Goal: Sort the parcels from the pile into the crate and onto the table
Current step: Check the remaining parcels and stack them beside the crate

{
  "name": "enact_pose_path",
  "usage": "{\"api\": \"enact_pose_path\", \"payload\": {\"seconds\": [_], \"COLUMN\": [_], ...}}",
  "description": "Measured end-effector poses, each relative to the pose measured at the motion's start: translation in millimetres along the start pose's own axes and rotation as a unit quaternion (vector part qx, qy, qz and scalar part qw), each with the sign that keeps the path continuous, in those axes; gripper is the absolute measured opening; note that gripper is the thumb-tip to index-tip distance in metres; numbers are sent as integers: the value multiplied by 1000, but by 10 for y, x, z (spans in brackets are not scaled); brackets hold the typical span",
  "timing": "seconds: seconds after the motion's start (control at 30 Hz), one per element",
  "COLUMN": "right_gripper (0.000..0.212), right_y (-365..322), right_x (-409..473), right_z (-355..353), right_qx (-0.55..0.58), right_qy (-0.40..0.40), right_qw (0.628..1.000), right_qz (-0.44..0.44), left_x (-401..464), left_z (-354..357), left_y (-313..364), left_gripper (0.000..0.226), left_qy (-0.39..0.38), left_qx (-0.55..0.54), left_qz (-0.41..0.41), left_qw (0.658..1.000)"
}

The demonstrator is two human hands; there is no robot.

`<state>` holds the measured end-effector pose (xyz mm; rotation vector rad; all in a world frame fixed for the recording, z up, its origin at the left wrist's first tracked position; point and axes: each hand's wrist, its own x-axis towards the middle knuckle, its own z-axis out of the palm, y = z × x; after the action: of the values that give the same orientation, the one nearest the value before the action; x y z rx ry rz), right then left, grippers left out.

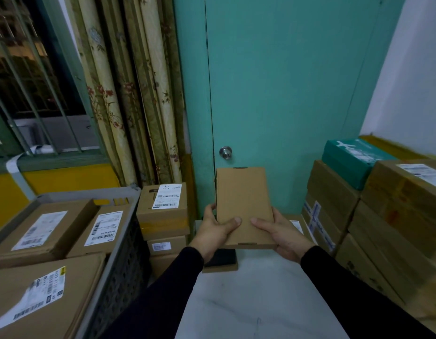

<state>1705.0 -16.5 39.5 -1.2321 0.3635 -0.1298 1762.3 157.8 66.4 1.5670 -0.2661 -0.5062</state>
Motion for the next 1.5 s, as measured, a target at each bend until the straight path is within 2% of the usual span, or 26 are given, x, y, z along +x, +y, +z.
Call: {"api": "enact_pose_path", "payload": {"seconds": [0.13, 0.33, 0.47, 0.57, 0.73, 0.83, 0.9, 1.03, 1.1, 1.3, 1.4, 1.43, 1.5], "right_gripper": [47, 53, 67, 64, 46, 32, 30, 32, 29, 36, 37, 36, 28], "right_y": [-33, 19, -10, -37, -145, -192, -185, -97, -71, -97, -103, -101, -110], "right_x": [-20, -8, -35, -53, -26, 13, 24, 40, 41, 31, 31, 36, 44], "right_z": [-1, -16, -76, -66, 83, 125, 120, 139, 148, 117, 145, 165, 202], "right_qx": [9, 1, -40, -87, -58, -49, -55, -67, -66, -55, -61, -63, -54], "right_qy": [-11, -11, -71, -111, -41, 5, 17, 27, 28, 20, 28, 42, 88], "right_qw": [1000, 1000, 996, 989, 997, 995, 994, 994, 995, 996, 995, 994, 990], "right_qz": [-2, -6, 27, 43, -38, -82, -88, -77, -72, -63, -70, -77, -96], "left_x": [3, 5, 6, 69, 77, 56, 59, 80, 63, 72, 70, 85, 118], "left_z": [-19, -28, -74, -97, -66, -28, -13, -33, -31, -58, -43, -38, -37], "left_y": [-2, -15, 47, 140, 182, 128, 102, 60, 58, 49, 71, 65, 45], "left_gripper": [83, 77, 67, 63, 40, 48, 51, 31, 34, 45, 41, 46, 81], "left_qy": [-6, -3, 35, 74, 46, 37, 35, 52, 52, 42, 45, 60, 87], "left_qx": [0, 3, -31, -48, 15, 11, 6, 18, 21, 42, 63, 93, 189], "left_qz": [4, 9, 17, 36, 70, 67, 61, 72, 70, 70, 70, 76, 76], "left_qw": [1000, 1000, 999, 995, 996, 997, 998, 996, 996, 996, 995, 991, 975]}}
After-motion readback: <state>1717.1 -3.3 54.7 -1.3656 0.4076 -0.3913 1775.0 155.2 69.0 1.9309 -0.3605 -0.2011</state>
